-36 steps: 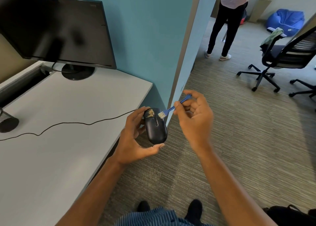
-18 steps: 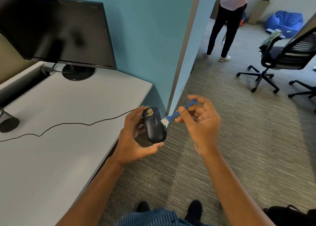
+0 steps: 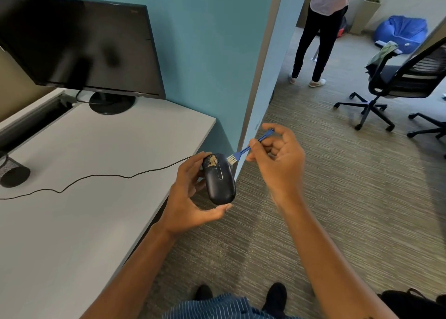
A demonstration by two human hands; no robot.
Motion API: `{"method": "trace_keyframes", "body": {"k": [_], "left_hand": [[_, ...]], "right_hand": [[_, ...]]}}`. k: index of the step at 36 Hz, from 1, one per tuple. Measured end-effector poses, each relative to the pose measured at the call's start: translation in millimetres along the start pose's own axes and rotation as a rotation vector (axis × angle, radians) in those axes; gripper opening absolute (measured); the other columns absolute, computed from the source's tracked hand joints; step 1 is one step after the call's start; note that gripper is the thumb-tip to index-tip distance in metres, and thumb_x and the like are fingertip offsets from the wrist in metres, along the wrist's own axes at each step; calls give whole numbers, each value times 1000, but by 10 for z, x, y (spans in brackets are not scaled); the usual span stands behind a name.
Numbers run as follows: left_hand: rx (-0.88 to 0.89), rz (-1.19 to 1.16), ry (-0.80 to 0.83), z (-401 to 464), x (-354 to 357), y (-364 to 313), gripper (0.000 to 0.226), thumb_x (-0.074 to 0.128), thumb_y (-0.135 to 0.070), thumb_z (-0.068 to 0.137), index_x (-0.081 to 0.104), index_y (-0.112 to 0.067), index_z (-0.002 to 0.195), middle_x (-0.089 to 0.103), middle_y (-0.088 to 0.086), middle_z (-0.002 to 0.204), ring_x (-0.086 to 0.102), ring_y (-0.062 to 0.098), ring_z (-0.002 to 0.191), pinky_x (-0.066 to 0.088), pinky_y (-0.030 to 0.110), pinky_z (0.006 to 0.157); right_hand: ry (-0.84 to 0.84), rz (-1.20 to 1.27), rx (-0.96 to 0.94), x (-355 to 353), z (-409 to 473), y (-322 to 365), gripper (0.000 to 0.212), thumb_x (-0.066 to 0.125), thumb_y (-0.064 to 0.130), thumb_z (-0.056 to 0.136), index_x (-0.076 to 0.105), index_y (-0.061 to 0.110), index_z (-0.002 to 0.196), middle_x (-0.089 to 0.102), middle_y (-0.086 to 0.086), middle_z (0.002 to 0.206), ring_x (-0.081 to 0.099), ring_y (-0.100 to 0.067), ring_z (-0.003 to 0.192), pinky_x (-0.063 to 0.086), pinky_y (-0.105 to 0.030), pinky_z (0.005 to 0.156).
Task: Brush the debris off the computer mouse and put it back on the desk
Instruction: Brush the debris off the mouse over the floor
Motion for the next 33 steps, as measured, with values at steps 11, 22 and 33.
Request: {"method": "trace_keyframes", "body": {"k": [11, 22, 33], "left_hand": [[-2, -13, 13, -16, 7, -5, 127, 113, -15, 68, 38, -3, 169, 43, 0, 173, 54, 28, 160, 62, 36, 113], [11, 7, 18, -10, -9, -36, 125, 112, -24, 70, 38, -20, 171, 41, 0, 175, 53, 29, 160, 63, 40, 113], [35, 47, 15, -33, 10, -16, 127, 113, -19, 69, 38, -20, 172, 40, -1, 176, 51, 29, 162, 63, 42, 114]], "right_hand": [[75, -33, -50, 137, 175, 70, 36, 82, 11, 99, 69, 24, 130, 81, -2, 87, 82, -18, 69, 71, -47, 74], [159, -14, -69, 188, 300, 148, 35, 82, 11, 98, 70, 27, 128, 81, -4, 86, 82, -22, 67, 71, -41, 72], [139, -46, -68, 205, 274, 137, 37, 81, 8, 99, 69, 20, 133, 80, -4, 86, 81, -18, 65, 68, -31, 68]]}}
Point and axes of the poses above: each hand's wrist, its own z-axis towards the middle knuckle, its own x-axis out of the palm, y = z × x, the point moved 7 cm from there along z, towards the middle knuckle
